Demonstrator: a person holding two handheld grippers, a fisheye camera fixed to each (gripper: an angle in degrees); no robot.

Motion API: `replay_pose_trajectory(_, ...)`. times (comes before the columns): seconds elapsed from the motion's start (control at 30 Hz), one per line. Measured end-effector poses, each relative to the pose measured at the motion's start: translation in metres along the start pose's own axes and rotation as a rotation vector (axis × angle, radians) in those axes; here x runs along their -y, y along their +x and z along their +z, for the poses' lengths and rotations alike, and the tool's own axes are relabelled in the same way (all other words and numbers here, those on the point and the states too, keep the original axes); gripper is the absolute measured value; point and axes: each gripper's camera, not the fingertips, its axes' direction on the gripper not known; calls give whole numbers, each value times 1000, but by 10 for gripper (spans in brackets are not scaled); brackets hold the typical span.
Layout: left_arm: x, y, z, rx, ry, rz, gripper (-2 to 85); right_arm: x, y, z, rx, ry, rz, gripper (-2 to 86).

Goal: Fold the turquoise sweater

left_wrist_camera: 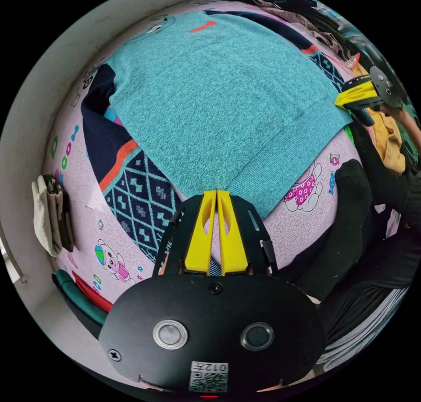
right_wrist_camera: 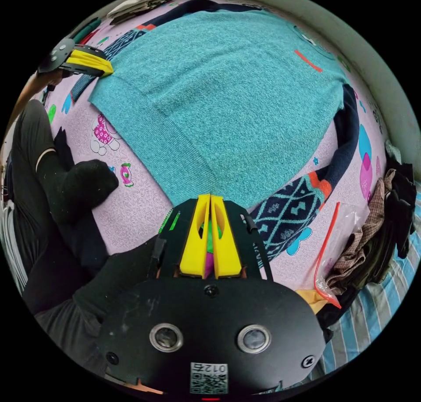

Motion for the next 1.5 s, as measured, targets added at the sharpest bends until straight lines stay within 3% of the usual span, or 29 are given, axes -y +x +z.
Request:
replay_pose_trajectory(0.27, 16, 16, 16, 19, -57, 57, 2, -8, 12, 21, 224, 18, 43, -9)
replay_pose_trajectory(0.37, 15, 15, 22, -6, -47, 37, 1, -27, 18, 15, 169, 120, 55, -8)
replay_pose_trajectory(0.47, 17, 16, 27, -16, -37, 24, 1, -72, 59, 1, 49, 267, 319, -2)
replay_pose_trajectory(0.57, 18, 19, 32, -11, -28, 23, 0, -124, 106, 9, 173, 331, 575, 38)
replay_pose_trajectory(0.73, 13, 20, 32, -22, 5, 7, 3, -156, 108, 44, 239, 276, 668, 80)
replay_pose_trajectory(0.93, 4, 33, -9, -50, 276, -81, 5, -144, 86, 67, 141, 207, 646, 84)
replay_pose_trajectory(1.07, 30, 51, -2, -148, 297, -44, 6, -133, 69, 69, 98, 202, 611, 13)
replay_pose_trajectory(1.13, 53, 69, 8, -246, 295, -5, 7, -128, 68, 68, 99, 181, 576, 3)
replay_pose_trajectory(1.3, 89, 114, 27, -282, 245, 119, 7, -135, 103, 28, 33, 203, 601, -1)
replay_pose_trajectory(1.43, 99, 134, 52, -278, 153, 180, 6, -157, 157, -12, -355, 74, 724, 21)
replay_pose_trajectory(1.5, 96, 133, 56, -293, 168, 171, 6, -169, 178, -30, -418, 83, 851, 41)
